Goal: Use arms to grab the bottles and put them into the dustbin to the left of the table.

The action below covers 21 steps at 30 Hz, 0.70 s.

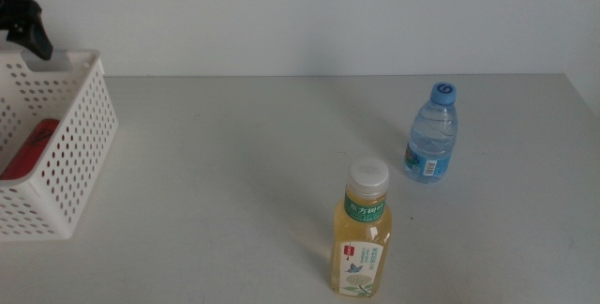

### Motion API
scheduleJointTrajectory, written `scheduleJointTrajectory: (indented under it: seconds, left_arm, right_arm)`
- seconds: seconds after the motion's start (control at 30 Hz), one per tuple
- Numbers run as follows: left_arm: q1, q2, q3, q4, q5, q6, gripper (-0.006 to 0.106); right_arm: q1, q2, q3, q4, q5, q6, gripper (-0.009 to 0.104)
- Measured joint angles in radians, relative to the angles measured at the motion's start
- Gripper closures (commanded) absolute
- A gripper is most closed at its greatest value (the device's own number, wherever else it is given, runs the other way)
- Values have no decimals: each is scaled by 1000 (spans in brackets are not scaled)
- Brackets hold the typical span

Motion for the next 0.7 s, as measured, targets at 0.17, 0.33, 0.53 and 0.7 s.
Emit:
scheduleJointTrajectory:
  seconds: [0.17, 0.33, 0.53, 0.7]
  left_arm:
    - [-101, -191, 0, 2, 9, 7, 7]
    - [-246, -380, 69, 0, 11, 11, 7]
    - [-432, -710, 441, -6, -108, 11, 7]
    - [-563, -1011, 809, -11, -344, 11, 7]
  right_arm:
    - [0, 0, 0, 0, 0, 0, 1]
    - [0, 0, 0, 0, 0, 0, 1]
    - [0, 0, 0, 0, 0, 0, 1]
    - [0, 0, 0, 0, 0, 0, 1]
